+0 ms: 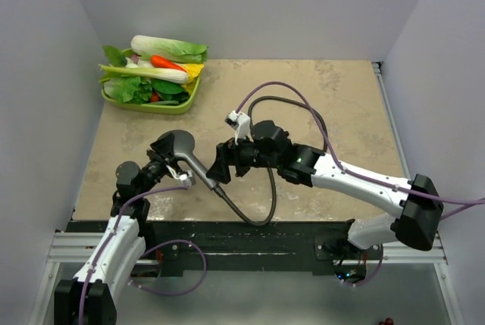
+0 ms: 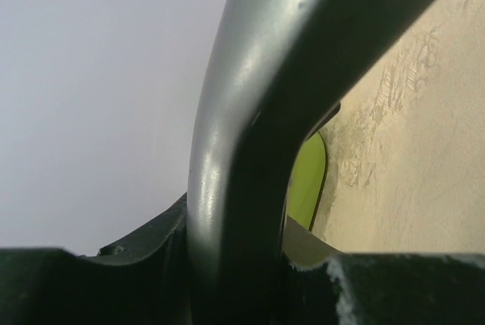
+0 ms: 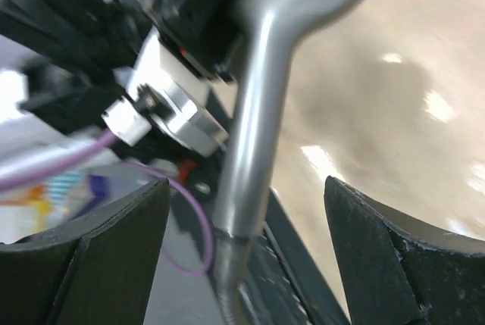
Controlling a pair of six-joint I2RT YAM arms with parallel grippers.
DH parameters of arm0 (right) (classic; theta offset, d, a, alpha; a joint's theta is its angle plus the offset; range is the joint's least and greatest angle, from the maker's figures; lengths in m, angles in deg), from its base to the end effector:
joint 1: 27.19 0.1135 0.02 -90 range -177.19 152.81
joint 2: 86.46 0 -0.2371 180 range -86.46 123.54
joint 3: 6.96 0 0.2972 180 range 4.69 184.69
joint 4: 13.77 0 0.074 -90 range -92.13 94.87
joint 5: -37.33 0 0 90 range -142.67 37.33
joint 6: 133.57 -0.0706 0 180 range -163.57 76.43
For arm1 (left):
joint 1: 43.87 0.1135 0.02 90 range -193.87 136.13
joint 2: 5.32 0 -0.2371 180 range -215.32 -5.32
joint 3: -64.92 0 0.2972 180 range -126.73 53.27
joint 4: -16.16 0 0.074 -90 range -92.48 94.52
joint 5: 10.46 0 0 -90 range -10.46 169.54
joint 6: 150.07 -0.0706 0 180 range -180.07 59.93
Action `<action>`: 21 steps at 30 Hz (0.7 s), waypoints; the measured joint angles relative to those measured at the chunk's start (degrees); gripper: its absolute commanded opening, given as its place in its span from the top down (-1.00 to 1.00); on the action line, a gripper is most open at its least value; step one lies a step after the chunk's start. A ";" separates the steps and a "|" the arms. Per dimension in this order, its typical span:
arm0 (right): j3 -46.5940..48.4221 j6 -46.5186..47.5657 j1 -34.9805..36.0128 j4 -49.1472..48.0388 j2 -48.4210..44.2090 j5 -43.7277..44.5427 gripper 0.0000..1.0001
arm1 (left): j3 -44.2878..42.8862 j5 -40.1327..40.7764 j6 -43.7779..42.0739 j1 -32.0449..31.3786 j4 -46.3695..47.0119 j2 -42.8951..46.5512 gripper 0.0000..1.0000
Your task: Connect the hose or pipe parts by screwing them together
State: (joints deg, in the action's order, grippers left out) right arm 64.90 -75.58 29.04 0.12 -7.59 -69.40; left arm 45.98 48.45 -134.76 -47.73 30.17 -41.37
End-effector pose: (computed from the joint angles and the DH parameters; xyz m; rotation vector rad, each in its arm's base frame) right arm 0.2063 0.3451 0.2594 -0.6615 2.0492 1.2531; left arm 0.2436 -0.0530 0.1583 1.3286 0.9639 0.5115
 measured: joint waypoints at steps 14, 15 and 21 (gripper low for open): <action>10.60 14.49 24.57 28.28 3.28 36.70 -0.32 | 0.00 0.00 0.11 0.00 -0.02 -0.57 1.00; 11.34 14.86 25.20 29.05 4.26 38.40 -0.29 | 0.00 0.00 0.11 0.00 -0.02 -0.57 1.00; 15.43 16.68 27.45 30.99 11.23 47.10 -0.04 | 0.00 0.00 0.11 0.00 -0.02 -0.46 1.00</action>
State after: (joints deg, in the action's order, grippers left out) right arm 80.33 -58.91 56.49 31.11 3.65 -22.30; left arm 45.98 48.45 -134.66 -47.73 30.14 -41.83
